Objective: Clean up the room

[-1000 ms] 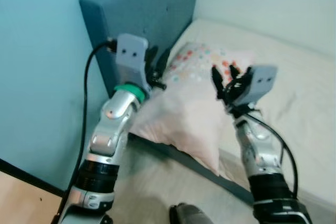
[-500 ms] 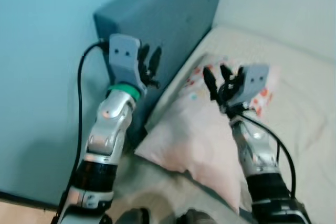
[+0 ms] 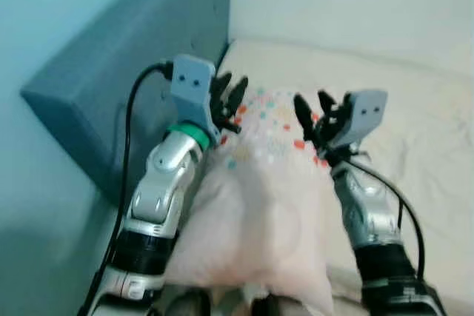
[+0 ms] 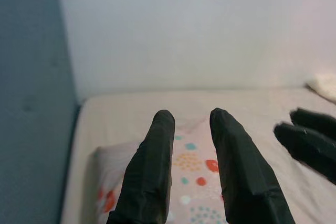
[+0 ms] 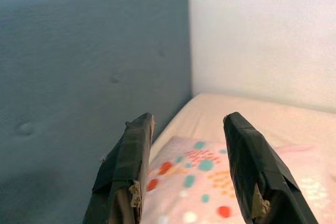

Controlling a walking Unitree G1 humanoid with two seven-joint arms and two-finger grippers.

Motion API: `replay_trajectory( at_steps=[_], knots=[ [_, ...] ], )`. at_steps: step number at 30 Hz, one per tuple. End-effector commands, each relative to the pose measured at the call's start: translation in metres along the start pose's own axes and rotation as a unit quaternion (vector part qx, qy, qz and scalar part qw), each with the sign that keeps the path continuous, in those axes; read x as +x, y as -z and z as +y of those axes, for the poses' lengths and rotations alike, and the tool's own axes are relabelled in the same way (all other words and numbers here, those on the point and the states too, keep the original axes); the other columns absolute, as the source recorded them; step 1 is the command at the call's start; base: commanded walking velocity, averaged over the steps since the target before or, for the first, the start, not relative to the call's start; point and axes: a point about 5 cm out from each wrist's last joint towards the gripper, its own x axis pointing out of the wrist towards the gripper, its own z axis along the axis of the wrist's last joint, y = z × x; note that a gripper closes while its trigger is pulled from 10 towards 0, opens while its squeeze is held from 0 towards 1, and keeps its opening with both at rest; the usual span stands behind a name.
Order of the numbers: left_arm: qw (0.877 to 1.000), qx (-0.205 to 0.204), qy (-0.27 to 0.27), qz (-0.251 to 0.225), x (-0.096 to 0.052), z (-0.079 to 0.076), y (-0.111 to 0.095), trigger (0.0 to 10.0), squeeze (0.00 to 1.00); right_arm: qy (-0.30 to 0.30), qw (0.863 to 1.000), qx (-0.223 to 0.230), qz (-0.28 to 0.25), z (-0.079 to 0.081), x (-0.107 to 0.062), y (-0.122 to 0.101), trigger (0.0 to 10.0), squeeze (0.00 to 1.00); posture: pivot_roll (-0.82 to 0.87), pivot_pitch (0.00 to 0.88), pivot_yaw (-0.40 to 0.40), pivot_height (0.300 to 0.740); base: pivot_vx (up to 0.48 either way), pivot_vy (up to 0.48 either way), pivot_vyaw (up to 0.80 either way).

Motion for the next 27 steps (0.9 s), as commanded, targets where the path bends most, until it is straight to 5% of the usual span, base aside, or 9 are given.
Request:
replay_trajectory(
  at_steps=[1, 12, 19, 27],
  knots=[
    [1.000, -0.009, 0.016, 0.005, 0.000, -0.008, 0.002, 10.0, 0.00, 0.016, 1.000, -0.006, 0.009, -0.009, -0.005, 0.003, 10.0, 0.00, -0.07, 0.032, 0.046, 0.736, 0.000, 0.000, 0.00],
    [0.999, -0.001, 0.031, 0.032, -0.007, -0.010, 0.013, 10.0, 0.00, 0.007, 1.000, -0.009, 0.018, -0.008, -0.006, 0.007, 10.0, 0.00, -0.07, 0.028, 0.045, 0.736, 0.000, 0.000, 0.00],
    [0.990, 0.042, 0.001, 0.138, -0.033, 0.006, 0.066, 10.0, 0.00, 0.015, 0.998, -0.023, 0.052, -0.005, -0.018, 0.025, 10.0, 0.00, -0.07, 0.034, 0.050, 0.736, 0.000, 0.000, 0.08],
    [0.984, 0.048, 0.011, 0.172, -0.052, 0.015, 0.077, 10.0, 0.00, 0.021, 0.998, -0.023, 0.060, -0.009, -0.020, 0.028, 10.0, 0.00, -0.07, 0.042, 0.049, 0.722, 0.000, 0.000, 0.32]
  ],
)
